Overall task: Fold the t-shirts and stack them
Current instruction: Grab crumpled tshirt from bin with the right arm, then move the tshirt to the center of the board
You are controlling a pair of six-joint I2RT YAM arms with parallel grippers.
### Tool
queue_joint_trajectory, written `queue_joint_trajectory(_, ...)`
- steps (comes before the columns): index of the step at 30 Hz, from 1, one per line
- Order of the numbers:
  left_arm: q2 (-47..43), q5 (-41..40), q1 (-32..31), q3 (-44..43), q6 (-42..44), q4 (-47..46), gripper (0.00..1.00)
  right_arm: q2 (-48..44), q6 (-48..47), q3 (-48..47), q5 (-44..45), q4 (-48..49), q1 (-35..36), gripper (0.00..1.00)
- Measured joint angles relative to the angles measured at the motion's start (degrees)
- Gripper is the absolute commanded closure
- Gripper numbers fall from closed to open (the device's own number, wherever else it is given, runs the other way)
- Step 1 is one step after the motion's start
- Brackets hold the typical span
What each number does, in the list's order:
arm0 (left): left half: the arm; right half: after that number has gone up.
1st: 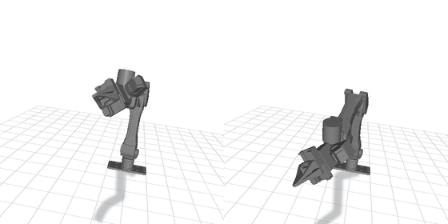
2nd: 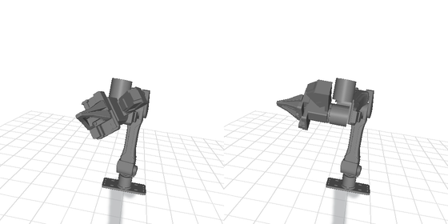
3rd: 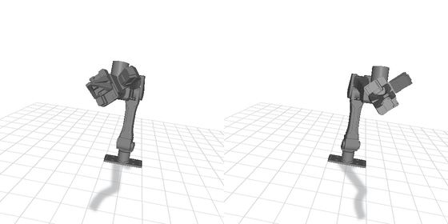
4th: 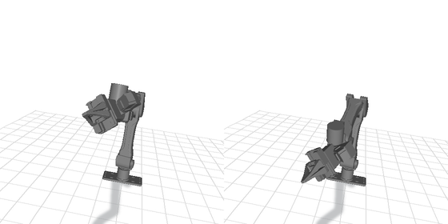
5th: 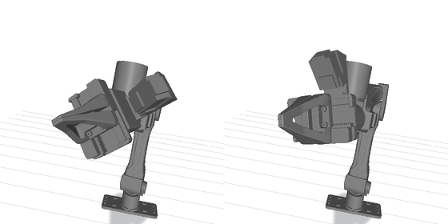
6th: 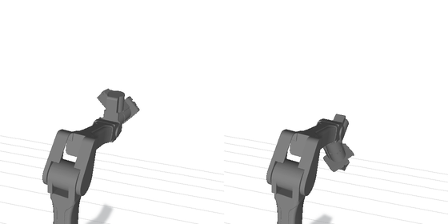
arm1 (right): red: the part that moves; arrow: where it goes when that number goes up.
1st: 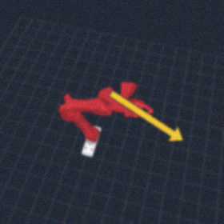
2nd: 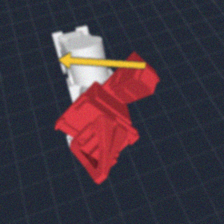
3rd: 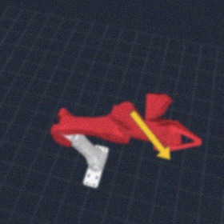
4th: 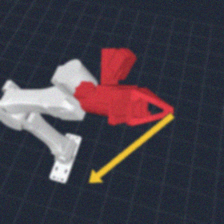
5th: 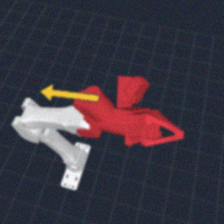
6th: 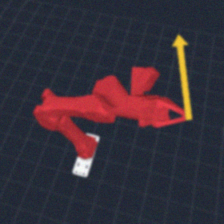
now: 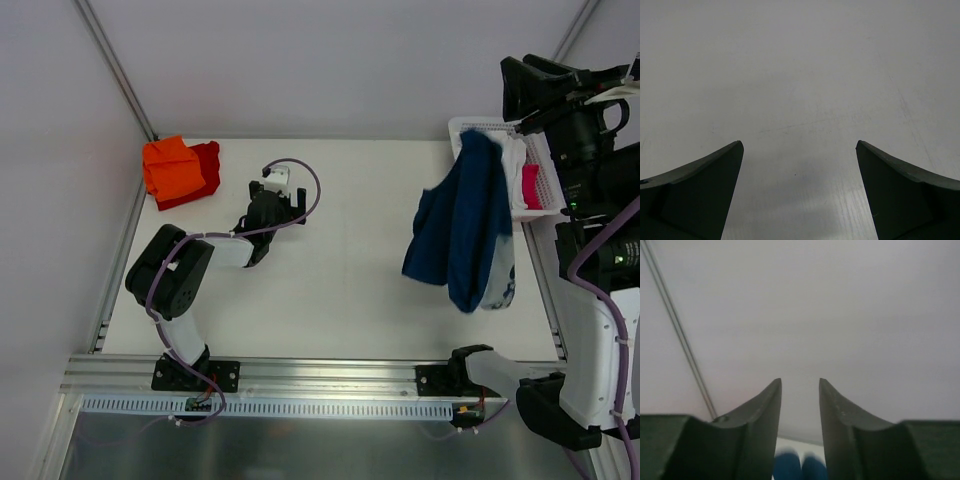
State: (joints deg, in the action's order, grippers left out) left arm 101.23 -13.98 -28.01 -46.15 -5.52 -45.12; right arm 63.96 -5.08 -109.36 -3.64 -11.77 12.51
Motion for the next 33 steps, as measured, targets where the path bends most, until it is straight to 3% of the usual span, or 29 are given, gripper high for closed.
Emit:
queue_joint_trajectory(3, 0.00, 0.00, 0.00, -0.02, 0.00, 0.39, 0.03, 0.90, 0.81, 0.00, -2.19, -2.19, 0.09, 0.54)
queue_joint_trajectory(14, 0.00, 0.02, 0.00, -0.28, 0.02, 1.29, 0.04, 4.55, 2.86, 4.98, -6.25, -8.11, 0.24, 0.57)
queue_joint_trajectory(22, 0.02, 6.67, -0.74, -2.73, -2.54, 5.01, 0.23, -0.76, 2.78, 15.93, -3.98, -9.11, 1.16, 0.57)
queue_joint_trajectory(33, 0.72, 11.19, -21.59, -7.45, -14.38, 14.01, 0.32, -3.48, 1.62, 19.26, -1.01, -9.05, 1.16, 0.57)
